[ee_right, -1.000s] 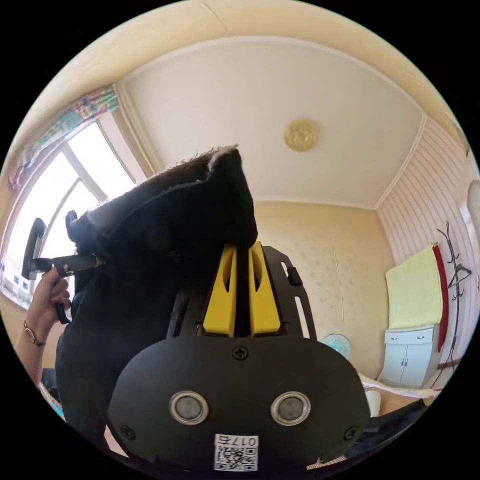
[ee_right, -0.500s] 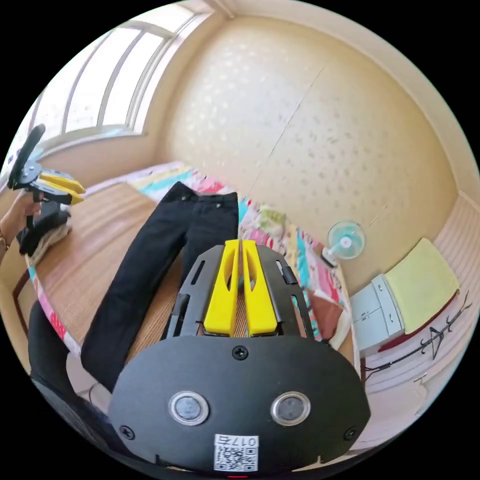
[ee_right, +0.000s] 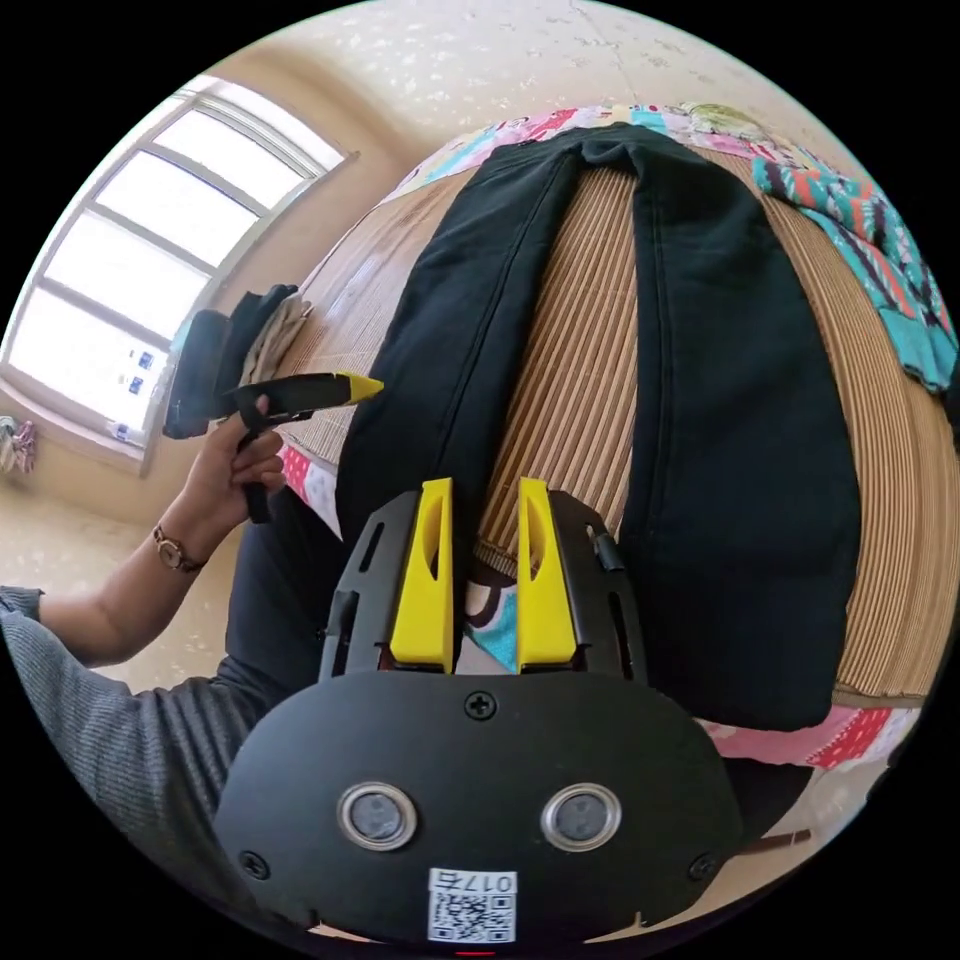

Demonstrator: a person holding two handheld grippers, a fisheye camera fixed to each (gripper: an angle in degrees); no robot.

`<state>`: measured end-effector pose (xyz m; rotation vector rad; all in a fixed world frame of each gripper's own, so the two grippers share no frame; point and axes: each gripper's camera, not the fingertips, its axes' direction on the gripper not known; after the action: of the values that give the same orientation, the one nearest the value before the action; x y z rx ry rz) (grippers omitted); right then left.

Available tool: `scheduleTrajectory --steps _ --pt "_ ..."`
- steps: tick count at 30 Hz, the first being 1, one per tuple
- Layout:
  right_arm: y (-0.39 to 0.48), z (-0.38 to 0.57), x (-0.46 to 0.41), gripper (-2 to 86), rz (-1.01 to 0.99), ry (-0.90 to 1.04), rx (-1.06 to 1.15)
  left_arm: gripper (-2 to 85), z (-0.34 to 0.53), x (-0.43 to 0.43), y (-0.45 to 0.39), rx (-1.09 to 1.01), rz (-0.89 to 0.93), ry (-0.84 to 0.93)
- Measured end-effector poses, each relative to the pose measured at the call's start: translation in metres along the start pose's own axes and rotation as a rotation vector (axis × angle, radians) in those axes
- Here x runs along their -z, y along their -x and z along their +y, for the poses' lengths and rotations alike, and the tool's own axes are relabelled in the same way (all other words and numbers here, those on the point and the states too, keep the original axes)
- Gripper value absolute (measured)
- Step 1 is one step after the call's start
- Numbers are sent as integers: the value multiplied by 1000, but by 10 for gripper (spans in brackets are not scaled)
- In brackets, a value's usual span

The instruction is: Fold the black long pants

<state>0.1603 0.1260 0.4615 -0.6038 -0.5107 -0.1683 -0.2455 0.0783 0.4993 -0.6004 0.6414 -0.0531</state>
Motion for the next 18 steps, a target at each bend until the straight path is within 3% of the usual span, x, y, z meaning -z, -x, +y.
scheduleTrajectory --steps 3,8,10,13,18 --pt "13 4 -6 48 -157 16 66 49 -5 6 -6 -57 -43 58" --pt "45 17 -16 32 -241 104 230 29 43 68 16 47 -45 -128" --pt "49 28 -12 33 -156 173 327 35 84 83 31 172 -30 -172" --pt "-3 49 38 67 32 15 164 37 139 95 30 180 34 -216" --pt "-131 101 123 107 148 -201 -200 52 210 102 2 106 163 -269"
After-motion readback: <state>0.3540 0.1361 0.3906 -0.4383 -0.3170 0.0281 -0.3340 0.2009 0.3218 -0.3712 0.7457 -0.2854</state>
